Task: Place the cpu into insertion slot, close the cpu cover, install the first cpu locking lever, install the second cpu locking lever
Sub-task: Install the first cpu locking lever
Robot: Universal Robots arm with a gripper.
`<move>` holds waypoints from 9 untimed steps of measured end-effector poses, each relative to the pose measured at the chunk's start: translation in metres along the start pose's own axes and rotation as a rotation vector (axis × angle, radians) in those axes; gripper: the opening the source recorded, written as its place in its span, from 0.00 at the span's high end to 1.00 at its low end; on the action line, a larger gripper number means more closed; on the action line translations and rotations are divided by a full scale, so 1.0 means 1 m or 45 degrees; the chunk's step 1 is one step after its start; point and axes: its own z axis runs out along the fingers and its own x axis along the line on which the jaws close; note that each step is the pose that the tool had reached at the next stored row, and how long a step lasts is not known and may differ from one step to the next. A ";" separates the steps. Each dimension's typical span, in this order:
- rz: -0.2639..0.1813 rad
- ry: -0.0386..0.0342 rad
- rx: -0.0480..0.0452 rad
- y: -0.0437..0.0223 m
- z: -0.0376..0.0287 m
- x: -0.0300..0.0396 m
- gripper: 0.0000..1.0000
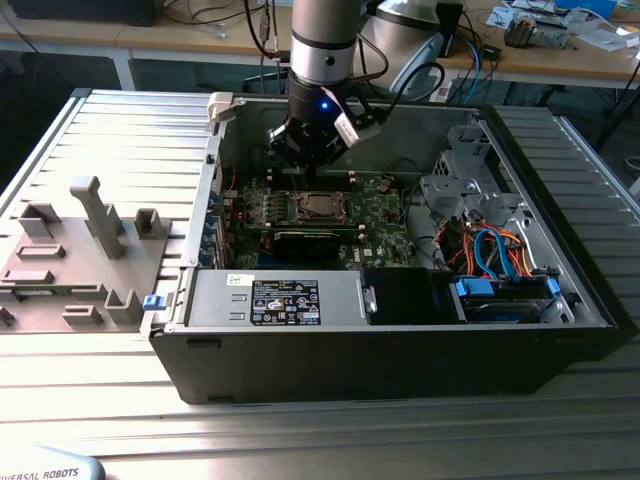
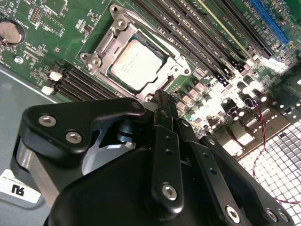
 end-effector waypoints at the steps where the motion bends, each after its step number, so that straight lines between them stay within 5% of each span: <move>1: 0.000 -0.0002 0.000 0.0000 0.0000 0.0000 0.89; 9: 0.000 -0.0001 0.000 0.0005 -0.0016 0.0003 0.89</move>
